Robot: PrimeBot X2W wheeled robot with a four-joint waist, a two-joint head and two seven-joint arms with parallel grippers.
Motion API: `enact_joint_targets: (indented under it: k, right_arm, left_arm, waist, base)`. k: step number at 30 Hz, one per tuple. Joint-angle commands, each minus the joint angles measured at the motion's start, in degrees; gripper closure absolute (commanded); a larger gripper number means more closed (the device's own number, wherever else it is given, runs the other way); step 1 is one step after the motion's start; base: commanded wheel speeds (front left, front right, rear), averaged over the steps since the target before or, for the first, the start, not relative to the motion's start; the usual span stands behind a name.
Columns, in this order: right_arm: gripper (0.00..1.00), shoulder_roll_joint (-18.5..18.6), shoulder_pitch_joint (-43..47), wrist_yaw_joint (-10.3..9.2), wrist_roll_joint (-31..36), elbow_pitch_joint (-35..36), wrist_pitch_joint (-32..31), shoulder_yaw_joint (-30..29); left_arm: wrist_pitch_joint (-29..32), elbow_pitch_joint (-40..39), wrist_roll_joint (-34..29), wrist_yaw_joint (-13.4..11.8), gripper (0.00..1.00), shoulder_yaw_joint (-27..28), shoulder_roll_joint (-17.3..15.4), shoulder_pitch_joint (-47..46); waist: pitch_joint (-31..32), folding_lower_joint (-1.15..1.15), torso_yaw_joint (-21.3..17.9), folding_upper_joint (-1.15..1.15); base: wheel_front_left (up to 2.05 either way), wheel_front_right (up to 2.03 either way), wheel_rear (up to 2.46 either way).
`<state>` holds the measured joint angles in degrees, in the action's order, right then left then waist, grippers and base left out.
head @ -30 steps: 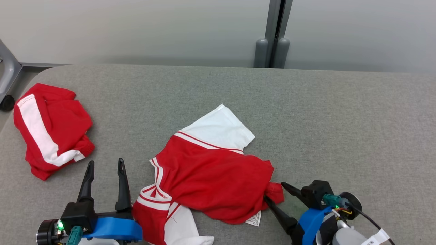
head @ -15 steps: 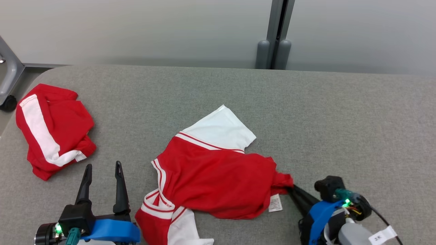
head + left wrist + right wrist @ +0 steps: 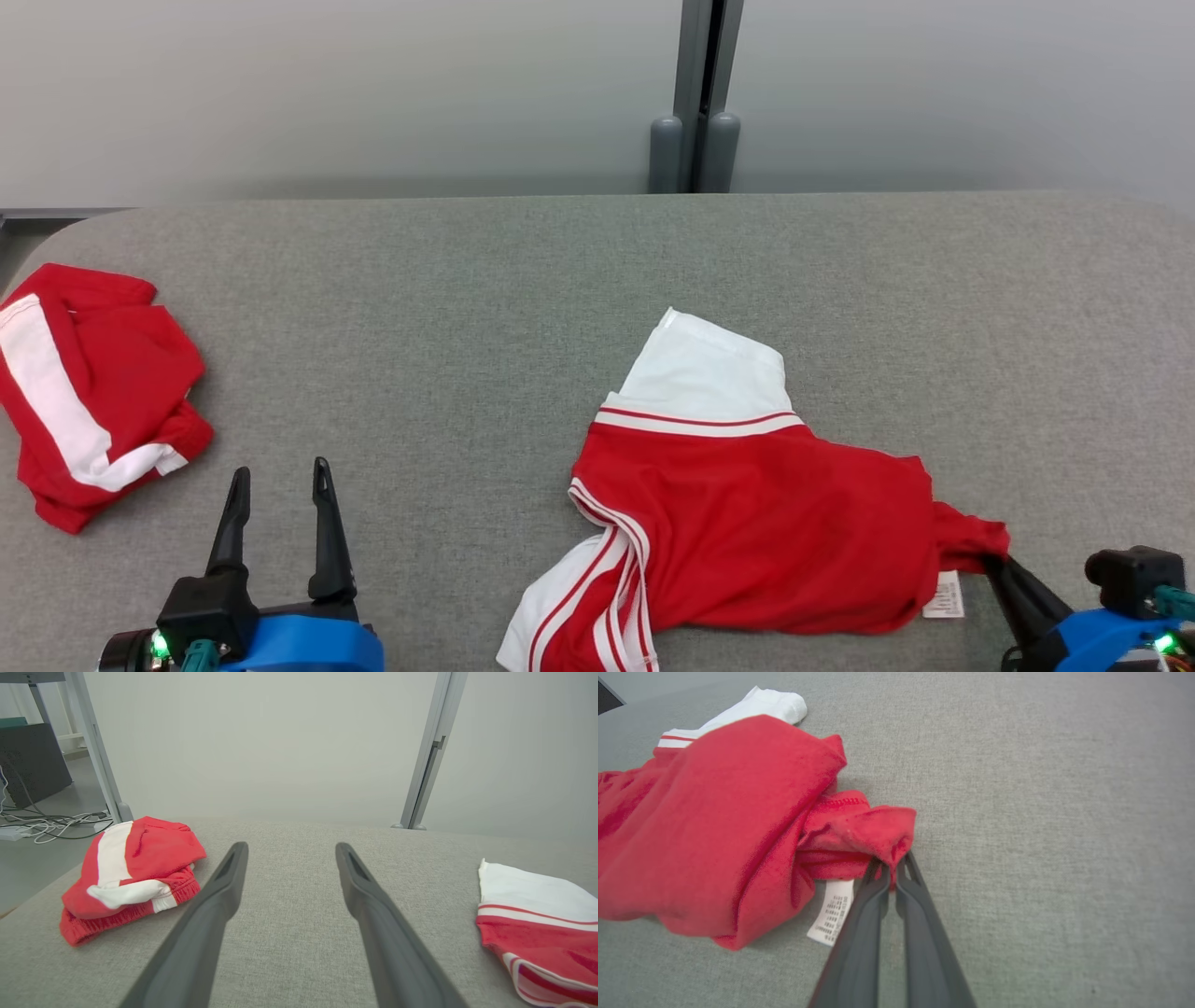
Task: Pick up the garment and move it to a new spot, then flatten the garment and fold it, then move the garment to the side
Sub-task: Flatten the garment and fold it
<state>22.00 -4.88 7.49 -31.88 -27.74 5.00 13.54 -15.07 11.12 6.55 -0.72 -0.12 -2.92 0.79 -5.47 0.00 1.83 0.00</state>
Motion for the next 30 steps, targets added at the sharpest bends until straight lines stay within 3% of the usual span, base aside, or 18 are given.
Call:
enact_joint_targets:
  k: [1, 2, 10, 16, 21, 30]
  right_arm:
    - [0.59, 0.9, 1.3, 0.01, 2.0, 2.4, 0.1, -1.9]
    - [0.00, 0.4, 1.8, 0.01, 2.6, 3.9, -0.3, -3.1]
    - [0.00, -1.6, 0.7, 0.02, 9.2, 18.6, -4.2, -10.2]
    - [0.00, -3.2, -7.5, 0.02, 11.9, 23.1, -8.7, -4.9]
    - [0.00, -5.2, -17.2, 0.01, 12.5, 18.1, -11.9, 2.2]
    - [0.00, -6.7, -31.4, 0.01, 11.2, 1.9, -17.2, 17.3]
  left_arm:
    - [-0.1, -0.1, 0.4, -0.3, 0.00, 0.0, 0.1, 0.0]
    - [-0.1, -0.1, 0.4, -0.4, 0.00, 0.1, 0.0, -0.1]
    - [-0.1, -0.1, 0.4, -0.3, 0.00, -0.2, 0.1, -1.3]
    - [-0.1, -0.2, 0.6, -0.5, 0.00, -0.9, 0.0, -1.9]
    - [-0.1, -0.3, 0.9, -0.8, 0.00, -1.7, 0.1, -2.9]
    - [-0.1, 0.1, 2.0, -1.4, 0.00, -3.5, 0.1, -4.8]
  waist:
    - [-0.2, 0.00, -0.3, 0.00]
    - [-0.2, 0.00, -0.5, 0.00]
    - [-0.6, 0.00, -0.6, 0.00]
    - [-1.4, 0.00, 0.4, 0.00]
    - [-2.7, 0.00, 2.1, 0.00]
    - [-5.3, 0.00, 5.2, 0.00]
  base:
    - [0.00, 0.00, 0.00]
    - [0.00, 0.00, 0.00]
    - [0.00, 0.00, 0.00]
    - [0.00, 0.00, 0.00]
    - [0.00, 0.00, 0.00]
    - [0.00, 0.00, 0.00]
